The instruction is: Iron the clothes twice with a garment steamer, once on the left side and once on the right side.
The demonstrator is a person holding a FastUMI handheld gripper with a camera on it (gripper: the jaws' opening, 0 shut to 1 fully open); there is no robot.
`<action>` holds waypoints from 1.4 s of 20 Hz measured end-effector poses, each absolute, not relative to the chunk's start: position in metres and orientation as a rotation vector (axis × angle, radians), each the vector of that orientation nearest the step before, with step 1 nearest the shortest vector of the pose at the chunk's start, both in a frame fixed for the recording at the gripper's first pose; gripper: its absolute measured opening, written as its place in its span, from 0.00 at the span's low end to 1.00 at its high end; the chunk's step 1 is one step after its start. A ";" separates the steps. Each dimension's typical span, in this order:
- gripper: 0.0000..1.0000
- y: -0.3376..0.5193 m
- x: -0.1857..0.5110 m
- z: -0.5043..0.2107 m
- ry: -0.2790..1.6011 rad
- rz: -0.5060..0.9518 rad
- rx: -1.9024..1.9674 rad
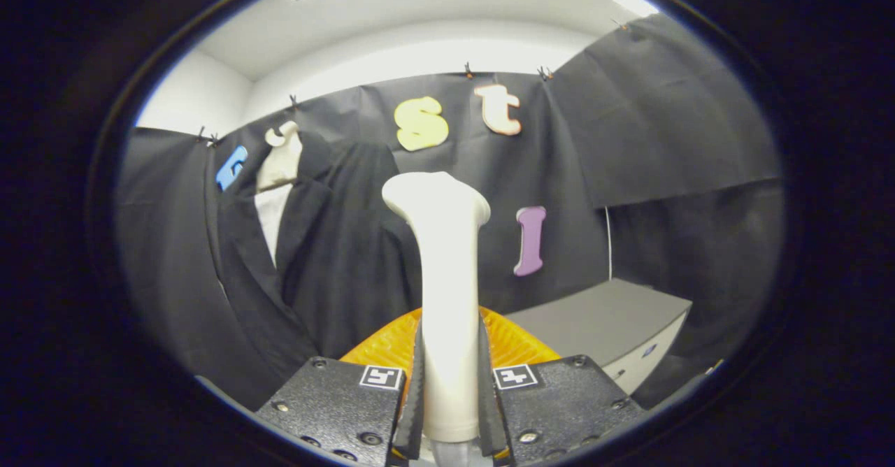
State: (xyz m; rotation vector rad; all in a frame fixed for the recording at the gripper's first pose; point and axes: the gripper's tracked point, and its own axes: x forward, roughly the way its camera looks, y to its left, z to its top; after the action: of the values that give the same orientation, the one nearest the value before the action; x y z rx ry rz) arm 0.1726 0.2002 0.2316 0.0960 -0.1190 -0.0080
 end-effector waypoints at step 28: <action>0.34 0.309 0.253 0.244 -0.261 0.151 -0.002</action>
State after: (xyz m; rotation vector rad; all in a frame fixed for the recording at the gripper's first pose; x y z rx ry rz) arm 0.2531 0.3094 0.2438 -0.0025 -0.2608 0.1513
